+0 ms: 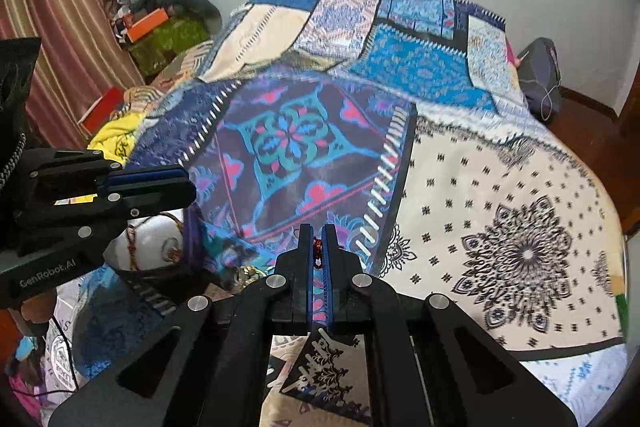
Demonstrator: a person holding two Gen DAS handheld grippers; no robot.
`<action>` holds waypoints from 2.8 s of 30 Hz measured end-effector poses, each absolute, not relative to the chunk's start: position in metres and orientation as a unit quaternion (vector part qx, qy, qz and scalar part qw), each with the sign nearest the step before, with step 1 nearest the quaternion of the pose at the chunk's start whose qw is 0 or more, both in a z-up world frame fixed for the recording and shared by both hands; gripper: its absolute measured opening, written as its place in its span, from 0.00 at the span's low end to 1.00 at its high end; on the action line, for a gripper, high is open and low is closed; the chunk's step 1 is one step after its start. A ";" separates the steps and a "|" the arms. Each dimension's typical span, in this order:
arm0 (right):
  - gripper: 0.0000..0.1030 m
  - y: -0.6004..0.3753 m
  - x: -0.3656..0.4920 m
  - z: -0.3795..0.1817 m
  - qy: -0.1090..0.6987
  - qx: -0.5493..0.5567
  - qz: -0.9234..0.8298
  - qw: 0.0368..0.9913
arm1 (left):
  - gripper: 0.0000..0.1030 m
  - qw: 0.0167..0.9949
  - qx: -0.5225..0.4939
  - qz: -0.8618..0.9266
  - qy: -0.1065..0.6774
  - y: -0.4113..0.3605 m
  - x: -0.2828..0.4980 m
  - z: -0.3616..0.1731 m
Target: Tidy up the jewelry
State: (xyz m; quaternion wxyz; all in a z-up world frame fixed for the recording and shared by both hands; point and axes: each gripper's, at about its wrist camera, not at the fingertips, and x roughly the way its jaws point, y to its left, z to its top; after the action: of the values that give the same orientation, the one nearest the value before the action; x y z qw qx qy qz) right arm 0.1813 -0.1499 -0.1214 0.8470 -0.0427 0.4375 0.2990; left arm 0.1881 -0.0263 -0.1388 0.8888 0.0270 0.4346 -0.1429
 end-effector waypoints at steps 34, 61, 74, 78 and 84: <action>0.03 -0.064 0.123 -0.051 0.362 -0.063 0.364 0.855 | 0.08 0.918 0.005 -0.092 0.385 0.054 0.111 -0.093; 0.03 -0.020 0.136 -0.088 0.401 -0.087 0.373 0.832 | 0.08 0.896 -0.011 -0.103 0.431 0.050 0.124 -0.155; 0.04 -0.016 0.143 -0.108 0.422 -0.094 0.378 0.819 | 0.29 0.902 0.012 -0.087 0.422 0.046 0.119 -0.156; 0.08 -0.015 0.141 -0.110 0.433 -0.099 0.384 0.809 | 0.38 0.904 0.016 -0.083 0.420 0.046 0.117 -0.156; 0.36 -0.021 0.138 -0.103 0.418 -0.098 0.375 0.822 | 0.46 0.907 0.020 -0.072 0.415 0.047 0.113 -0.153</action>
State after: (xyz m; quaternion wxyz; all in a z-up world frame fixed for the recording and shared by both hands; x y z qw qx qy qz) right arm 0.1384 -0.0207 -0.1030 0.8217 -0.0980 0.4175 0.3753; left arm 0.1125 0.0467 -0.1526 0.9070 0.0198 0.4145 -0.0720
